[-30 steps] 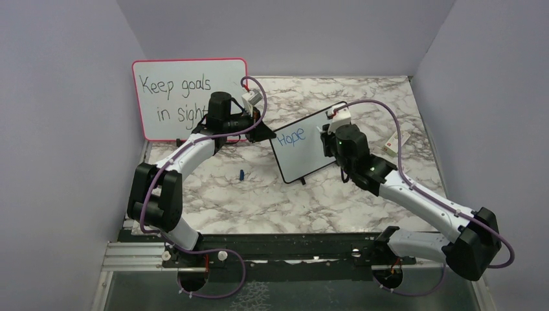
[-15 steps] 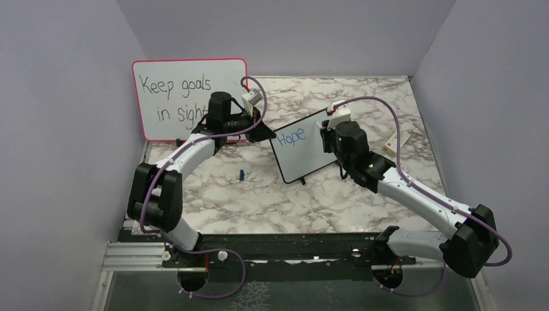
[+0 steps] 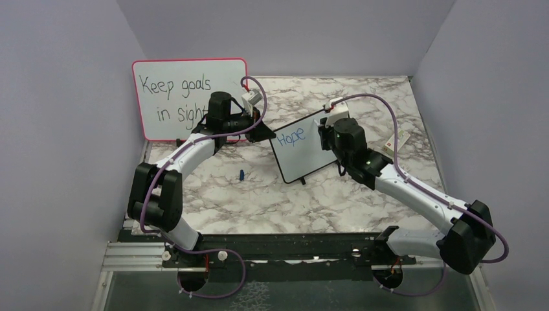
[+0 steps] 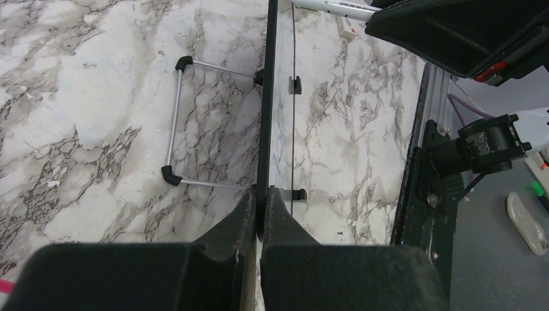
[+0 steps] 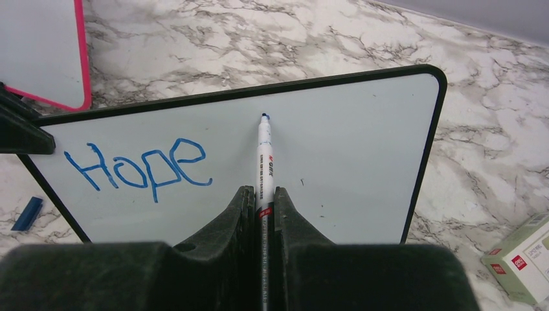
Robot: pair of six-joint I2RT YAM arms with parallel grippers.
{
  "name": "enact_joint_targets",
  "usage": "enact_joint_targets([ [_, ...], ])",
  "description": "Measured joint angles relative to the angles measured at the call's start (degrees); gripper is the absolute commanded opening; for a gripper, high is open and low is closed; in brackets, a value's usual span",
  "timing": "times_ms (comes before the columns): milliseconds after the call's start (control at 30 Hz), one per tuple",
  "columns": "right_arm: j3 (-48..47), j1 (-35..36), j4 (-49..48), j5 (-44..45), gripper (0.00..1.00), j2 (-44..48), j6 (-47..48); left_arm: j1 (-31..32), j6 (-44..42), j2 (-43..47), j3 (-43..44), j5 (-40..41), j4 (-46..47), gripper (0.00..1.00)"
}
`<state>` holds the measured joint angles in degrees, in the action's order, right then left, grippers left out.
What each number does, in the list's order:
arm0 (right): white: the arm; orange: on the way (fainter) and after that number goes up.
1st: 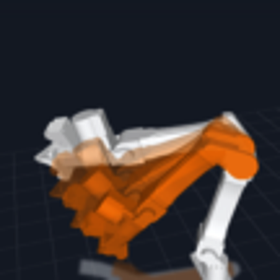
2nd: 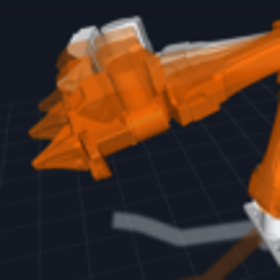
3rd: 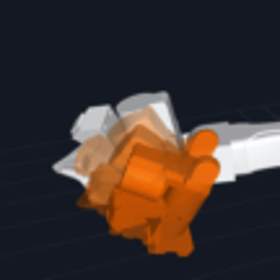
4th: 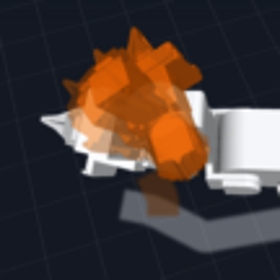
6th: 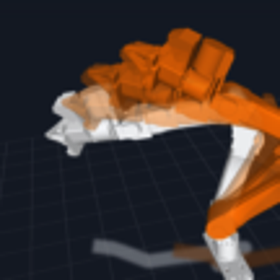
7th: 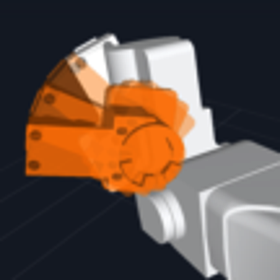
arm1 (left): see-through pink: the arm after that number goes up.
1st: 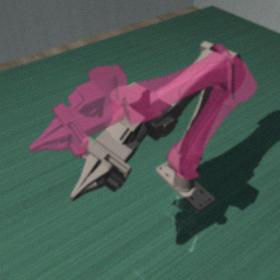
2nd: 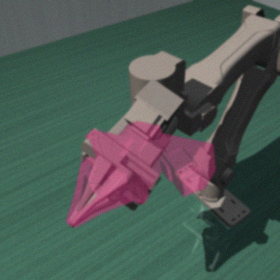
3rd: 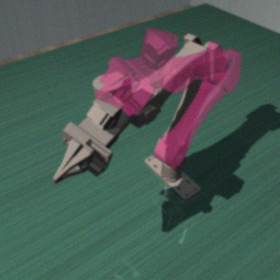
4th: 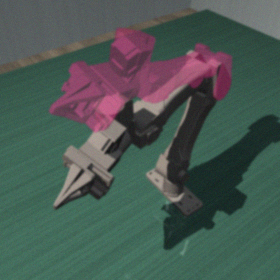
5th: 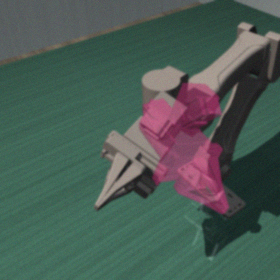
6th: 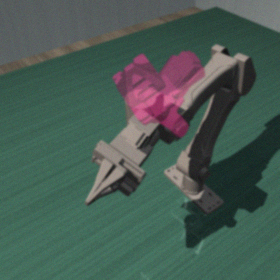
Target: Write a sentence on the whiteboard
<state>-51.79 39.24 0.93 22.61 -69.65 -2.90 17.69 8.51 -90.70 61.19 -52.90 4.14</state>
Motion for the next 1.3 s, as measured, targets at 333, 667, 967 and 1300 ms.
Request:
enact_joint_targets([
  [333, -0.5, -0.3, 0.2, -2.2, 0.01, -0.1, 0.0, 0.0, 0.0, 0.0, 0.1, 0.0, 0.0, 0.0],
  [667, -0.5, -0.3, 2.4, -2.6, 0.01, 0.0, -0.2, 0.0, 0.0, -0.1, 0.1, 0.0, 0.0, 0.0],
  [967, 1.1, -0.3, 5.7, -2.9, 0.01, 1.1, -1.4, 0.0, 0.0, -0.1, 0.1, 0.0, 0.0, 0.0],
  [1300, 2.5, -0.3, 8.4, -4.8, 0.01, 2.0, -2.6, 0.0, 0.0, -0.1, 0.1, 0.0, 0.0, 0.0],
])
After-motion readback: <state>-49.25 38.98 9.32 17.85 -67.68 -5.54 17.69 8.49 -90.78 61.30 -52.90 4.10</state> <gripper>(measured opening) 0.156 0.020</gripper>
